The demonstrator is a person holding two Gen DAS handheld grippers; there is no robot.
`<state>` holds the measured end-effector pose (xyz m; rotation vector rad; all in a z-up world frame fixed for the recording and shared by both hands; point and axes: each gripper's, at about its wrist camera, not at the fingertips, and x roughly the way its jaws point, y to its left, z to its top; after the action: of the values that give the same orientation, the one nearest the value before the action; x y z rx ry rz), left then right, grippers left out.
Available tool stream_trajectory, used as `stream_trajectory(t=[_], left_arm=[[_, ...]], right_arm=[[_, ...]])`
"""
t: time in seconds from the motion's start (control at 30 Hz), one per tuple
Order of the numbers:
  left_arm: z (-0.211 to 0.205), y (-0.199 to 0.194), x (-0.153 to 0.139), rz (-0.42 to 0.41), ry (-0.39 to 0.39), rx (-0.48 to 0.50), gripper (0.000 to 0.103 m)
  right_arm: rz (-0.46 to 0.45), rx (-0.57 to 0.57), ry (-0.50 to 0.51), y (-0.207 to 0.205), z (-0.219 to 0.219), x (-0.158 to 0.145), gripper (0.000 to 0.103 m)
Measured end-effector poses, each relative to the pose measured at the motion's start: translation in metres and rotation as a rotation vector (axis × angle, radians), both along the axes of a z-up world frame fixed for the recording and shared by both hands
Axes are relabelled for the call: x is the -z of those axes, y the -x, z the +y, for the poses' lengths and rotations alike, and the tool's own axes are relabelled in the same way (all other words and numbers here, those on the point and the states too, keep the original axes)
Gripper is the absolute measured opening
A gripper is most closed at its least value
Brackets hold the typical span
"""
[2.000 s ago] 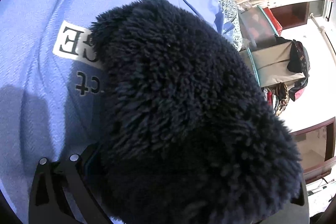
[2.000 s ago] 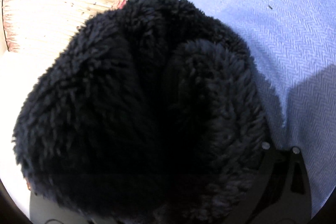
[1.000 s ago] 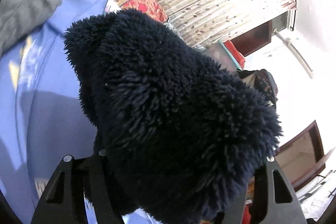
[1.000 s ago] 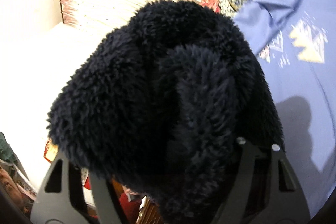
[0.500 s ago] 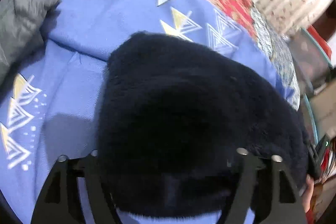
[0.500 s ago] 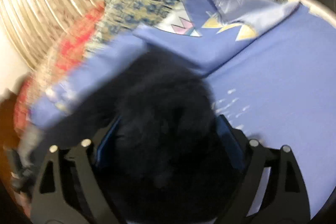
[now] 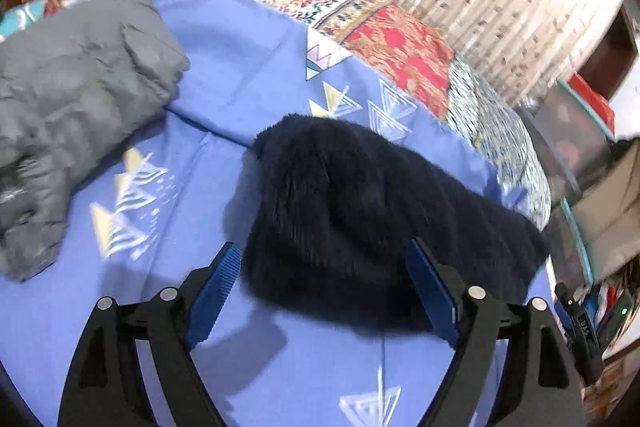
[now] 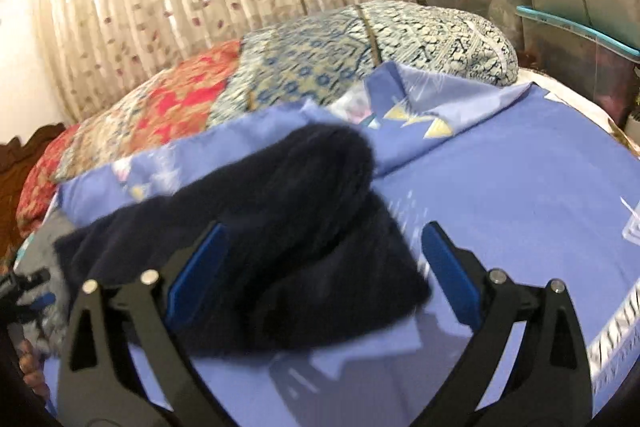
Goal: Fold large clothes
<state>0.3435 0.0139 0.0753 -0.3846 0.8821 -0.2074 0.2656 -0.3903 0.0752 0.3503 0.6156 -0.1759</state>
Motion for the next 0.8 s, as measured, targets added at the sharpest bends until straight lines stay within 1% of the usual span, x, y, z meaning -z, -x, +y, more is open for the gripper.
stream_trajectory(t=[0.1, 0.17, 0.2, 0.3, 0.33, 0.4, 0.53, 0.6, 0.7, 0.8], left_arm=[[-0.01, 0.046, -0.011, -0.013, -0.07, 0.042, 0.1], [-0.021, 0.08, -0.012, -0.015, -0.115, 0.09, 0.1], [-0.026, 0.097, -0.012, -0.016, -0.14, 0.107, 0.1], [-0.034, 0.141, -0.006, -0.013, -0.184, 0.132, 0.1], [-0.038, 0.16, -0.004, -0.005, -0.203, 0.139, 0.1], [-0.044, 0.184, -0.001, -0.003, -0.221, 0.15, 0.1], [-0.052, 0.227, -0.005, -0.039, -0.259, 0.135, 0.101], [-0.054, 0.246, -0.006, -0.055, -0.265, 0.131, 0.104], [-0.056, 0.271, -0.007, -0.058, -0.279, 0.126, 0.104], [-0.055, 0.284, -0.009, -0.069, -0.295, 0.121, 0.104]], right_arm=[[0.069, -0.073, 0.006, 0.035, 0.033, 0.009, 0.094], [0.099, -0.099, 0.005, 0.055, 0.048, 0.016, 0.094], [0.126, -0.117, -0.004, 0.071, 0.059, 0.021, 0.094], [0.192, -0.14, -0.027, 0.102, 0.077, 0.032, 0.094], [0.203, -0.148, -0.035, 0.113, 0.082, 0.034, 0.094], [0.2, -0.153, -0.057, 0.141, 0.09, 0.034, 0.094], [0.227, -0.164, -0.053, 0.189, 0.106, 0.034, 0.094], [0.237, -0.164, -0.065, 0.208, 0.111, 0.035, 0.094], [0.257, -0.163, -0.102, 0.234, 0.118, 0.039, 0.094], [0.266, -0.163, -0.149, 0.254, 0.123, 0.042, 0.094]])
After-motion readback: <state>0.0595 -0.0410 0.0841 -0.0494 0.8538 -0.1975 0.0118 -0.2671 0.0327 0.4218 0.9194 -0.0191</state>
